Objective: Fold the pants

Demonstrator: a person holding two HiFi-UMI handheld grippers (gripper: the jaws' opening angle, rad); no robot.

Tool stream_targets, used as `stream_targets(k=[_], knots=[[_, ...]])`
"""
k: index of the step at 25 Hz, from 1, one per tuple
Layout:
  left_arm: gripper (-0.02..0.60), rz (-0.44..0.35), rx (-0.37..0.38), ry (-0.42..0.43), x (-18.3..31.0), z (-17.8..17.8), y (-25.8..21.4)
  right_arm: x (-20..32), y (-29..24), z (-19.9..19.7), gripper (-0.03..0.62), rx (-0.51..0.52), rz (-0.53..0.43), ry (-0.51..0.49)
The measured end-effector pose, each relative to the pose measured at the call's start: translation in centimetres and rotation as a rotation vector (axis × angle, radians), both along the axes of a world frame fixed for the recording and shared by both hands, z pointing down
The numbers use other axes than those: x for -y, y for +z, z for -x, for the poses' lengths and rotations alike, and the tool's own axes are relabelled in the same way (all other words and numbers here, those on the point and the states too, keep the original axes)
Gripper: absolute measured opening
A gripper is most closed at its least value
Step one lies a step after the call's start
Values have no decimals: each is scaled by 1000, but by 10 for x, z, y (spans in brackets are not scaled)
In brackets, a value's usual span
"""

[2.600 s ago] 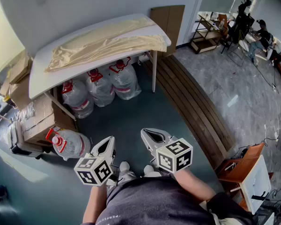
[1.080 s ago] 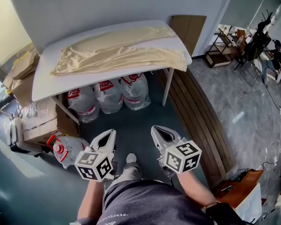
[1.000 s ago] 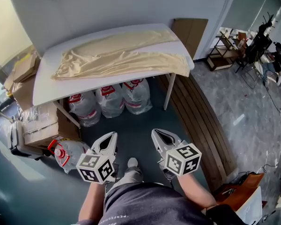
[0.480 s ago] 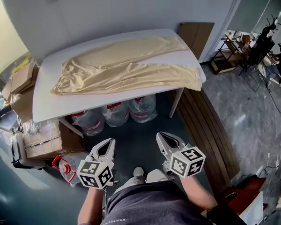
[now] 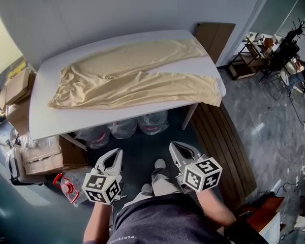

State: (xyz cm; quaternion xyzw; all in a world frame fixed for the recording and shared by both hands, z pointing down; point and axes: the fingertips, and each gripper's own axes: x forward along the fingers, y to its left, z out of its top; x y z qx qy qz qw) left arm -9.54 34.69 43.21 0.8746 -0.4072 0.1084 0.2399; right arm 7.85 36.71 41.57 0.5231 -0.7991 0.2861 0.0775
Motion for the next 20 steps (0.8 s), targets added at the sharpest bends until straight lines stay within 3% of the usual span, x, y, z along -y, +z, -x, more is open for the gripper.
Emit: stream_targets(k=[16, 20], knots=[[0, 26, 55, 1, 98, -61, 8, 105, 13, -62, -3, -19, 30, -68], [0, 16, 23, 0, 118, -76, 8, 125, 20, -72, -3, -19, 34, -84]])
